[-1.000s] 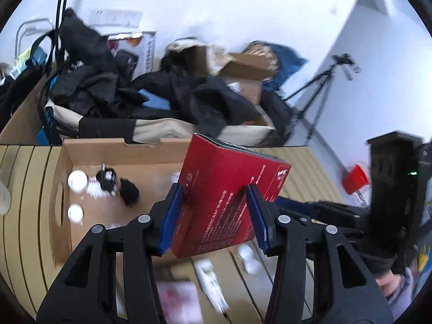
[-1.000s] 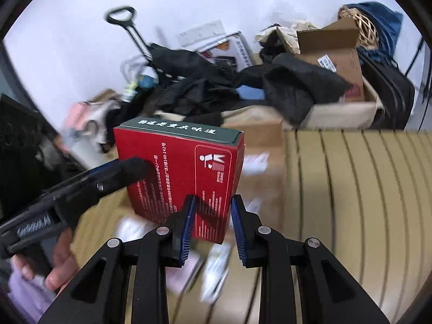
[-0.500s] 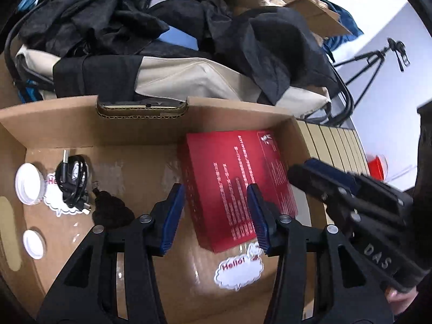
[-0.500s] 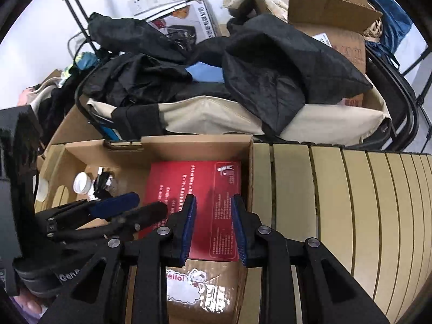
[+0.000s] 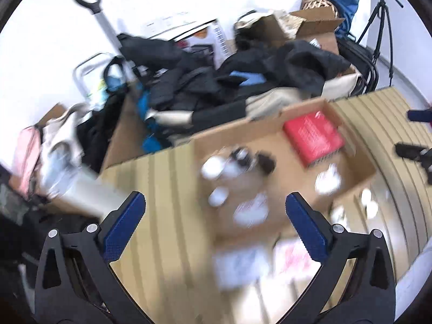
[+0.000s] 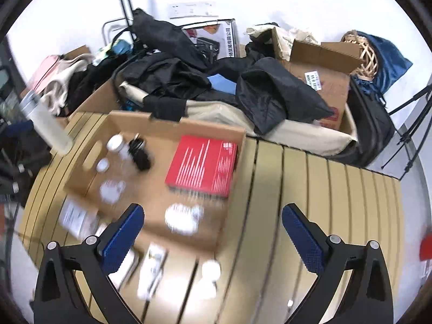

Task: Organize objects
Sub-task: 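Lower the red package into the cardboard box and open both grippers, then withdraw both grippers from the box back over the table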

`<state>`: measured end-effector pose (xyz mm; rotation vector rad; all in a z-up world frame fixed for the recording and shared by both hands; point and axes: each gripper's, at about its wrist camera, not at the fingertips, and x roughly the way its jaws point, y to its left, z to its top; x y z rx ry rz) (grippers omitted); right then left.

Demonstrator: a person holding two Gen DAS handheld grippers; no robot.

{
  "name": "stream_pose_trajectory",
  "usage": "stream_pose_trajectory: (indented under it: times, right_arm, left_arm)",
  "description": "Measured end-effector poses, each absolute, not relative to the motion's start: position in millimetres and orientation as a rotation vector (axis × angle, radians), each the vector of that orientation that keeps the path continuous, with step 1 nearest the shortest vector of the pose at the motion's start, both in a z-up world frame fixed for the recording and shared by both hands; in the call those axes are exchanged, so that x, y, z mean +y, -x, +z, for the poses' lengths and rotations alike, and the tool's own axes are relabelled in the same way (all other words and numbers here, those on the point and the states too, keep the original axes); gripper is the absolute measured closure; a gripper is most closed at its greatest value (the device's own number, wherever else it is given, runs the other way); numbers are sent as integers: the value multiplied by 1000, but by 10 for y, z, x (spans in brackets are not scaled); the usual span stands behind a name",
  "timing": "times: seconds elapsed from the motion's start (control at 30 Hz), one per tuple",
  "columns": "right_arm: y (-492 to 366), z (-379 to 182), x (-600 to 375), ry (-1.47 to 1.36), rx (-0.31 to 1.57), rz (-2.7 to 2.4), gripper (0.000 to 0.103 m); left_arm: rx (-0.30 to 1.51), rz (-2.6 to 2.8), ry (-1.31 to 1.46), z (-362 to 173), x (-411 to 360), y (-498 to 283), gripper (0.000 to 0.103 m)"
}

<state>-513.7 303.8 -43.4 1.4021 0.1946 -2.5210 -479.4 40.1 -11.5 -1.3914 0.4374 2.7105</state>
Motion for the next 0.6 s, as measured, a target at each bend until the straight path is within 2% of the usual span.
stream_pose_trajectory:
  times: [0.2, 0.37, 0.6]
  right_arm:
    - [4321, -111, 3269, -1387, 178, -2557, 0]
    - [3728, 120, 3362, -1331, 121, -2601, 0]
    - [3112, 284, 3232, -1253, 189, -2622, 0]
  left_arm:
    - [268, 2723, 1420, 247, -135, 3913, 0]
    - [214, 2753, 1350, 445, -270, 3365, 0]
    - [154, 2802, 1306, 542, -345, 2788, 0]
